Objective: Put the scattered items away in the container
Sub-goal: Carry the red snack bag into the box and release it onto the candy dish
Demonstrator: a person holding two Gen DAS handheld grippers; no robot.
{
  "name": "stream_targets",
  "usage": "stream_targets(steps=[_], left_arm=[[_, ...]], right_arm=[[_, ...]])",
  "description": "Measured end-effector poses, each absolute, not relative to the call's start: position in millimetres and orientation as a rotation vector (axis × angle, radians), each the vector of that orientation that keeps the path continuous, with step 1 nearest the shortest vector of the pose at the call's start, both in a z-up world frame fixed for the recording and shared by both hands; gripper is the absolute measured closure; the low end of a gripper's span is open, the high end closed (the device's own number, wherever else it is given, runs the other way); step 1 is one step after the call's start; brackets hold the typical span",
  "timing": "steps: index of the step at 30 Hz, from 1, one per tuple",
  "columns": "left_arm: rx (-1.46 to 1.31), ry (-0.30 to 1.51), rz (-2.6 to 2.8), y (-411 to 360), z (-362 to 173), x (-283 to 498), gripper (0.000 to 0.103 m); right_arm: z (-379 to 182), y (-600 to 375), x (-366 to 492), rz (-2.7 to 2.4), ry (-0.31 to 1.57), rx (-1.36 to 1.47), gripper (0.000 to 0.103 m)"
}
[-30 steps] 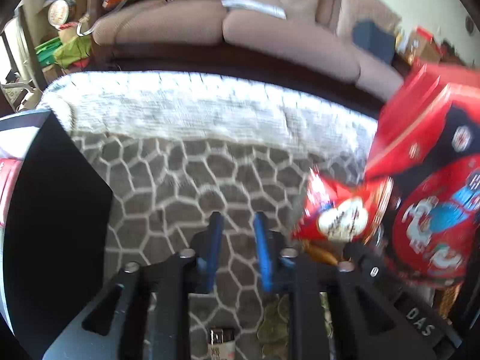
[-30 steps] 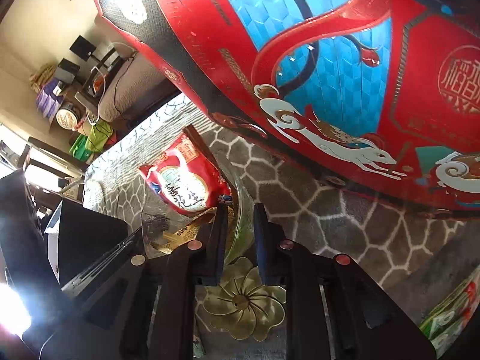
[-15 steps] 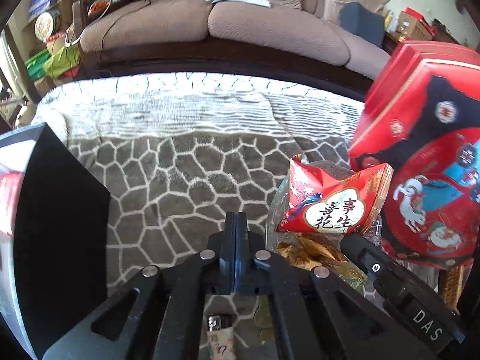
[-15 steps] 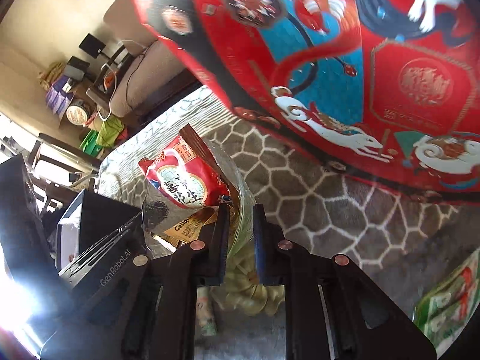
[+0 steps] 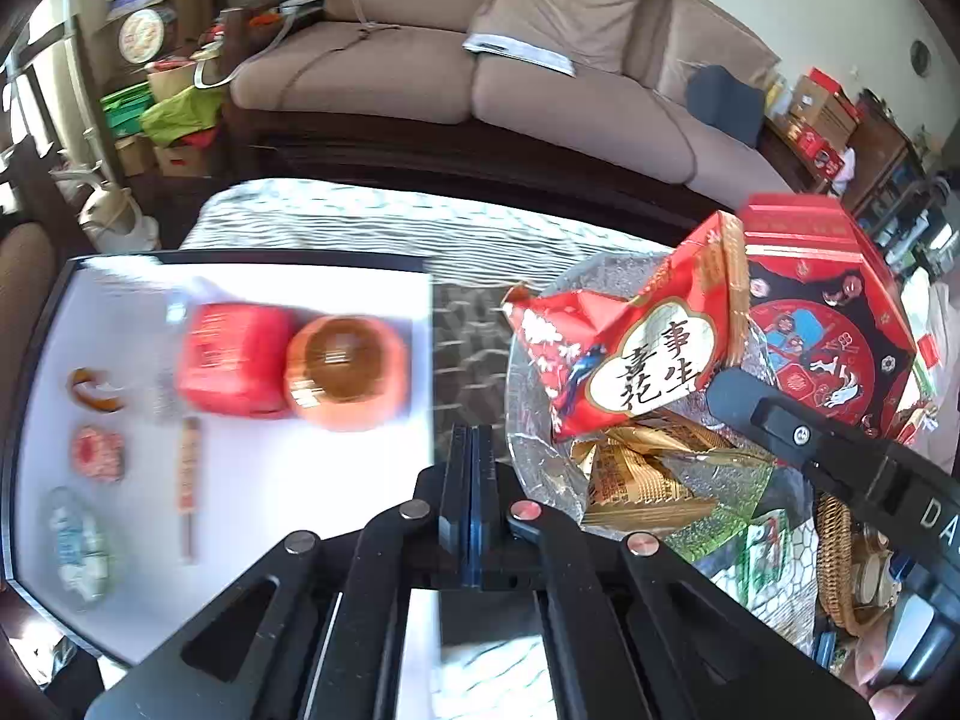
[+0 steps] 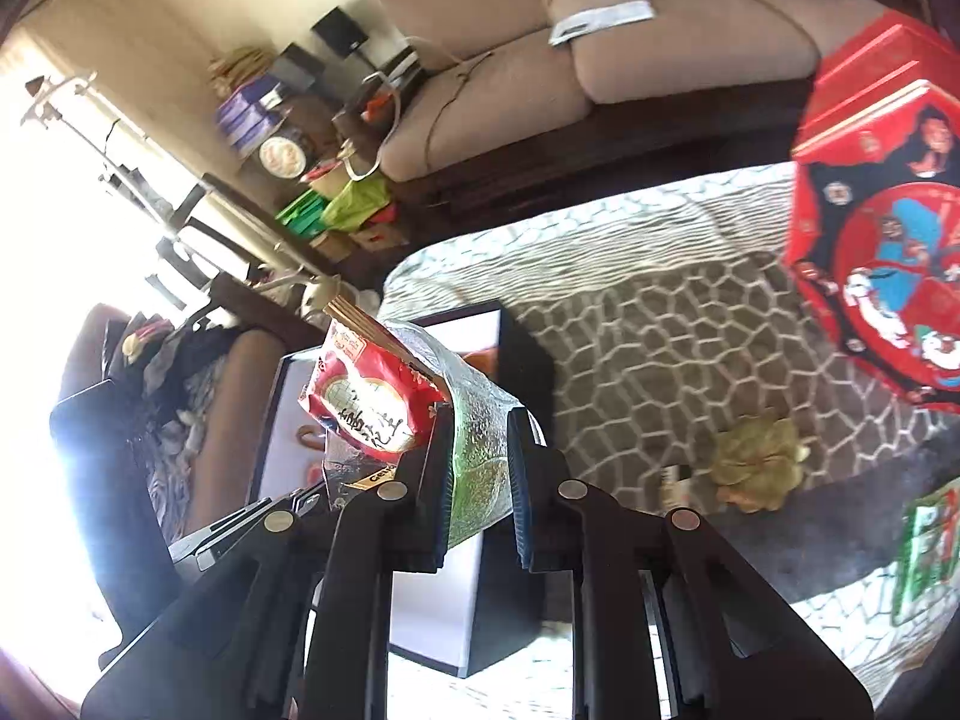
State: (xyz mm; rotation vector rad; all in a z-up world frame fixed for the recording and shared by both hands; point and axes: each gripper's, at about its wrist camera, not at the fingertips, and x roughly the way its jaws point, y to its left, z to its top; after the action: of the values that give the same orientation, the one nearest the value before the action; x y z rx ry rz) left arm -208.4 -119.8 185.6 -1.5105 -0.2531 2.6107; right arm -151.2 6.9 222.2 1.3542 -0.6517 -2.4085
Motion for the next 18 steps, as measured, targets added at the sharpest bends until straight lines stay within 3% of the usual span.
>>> stream_targets(steps=[9, 18], left_arm=[[-1.705, -0.242, 2.672, -267, 163, -189, 0.103], [-1.859, -0.227, 2.644, -326, 105, -197, 0.103]], right_arm=[[153, -137, -175, -2.125, -0.732, 1.43, 0.087], [73, -196, -186, -1.99, -0.696, 1.588, 0.089]])
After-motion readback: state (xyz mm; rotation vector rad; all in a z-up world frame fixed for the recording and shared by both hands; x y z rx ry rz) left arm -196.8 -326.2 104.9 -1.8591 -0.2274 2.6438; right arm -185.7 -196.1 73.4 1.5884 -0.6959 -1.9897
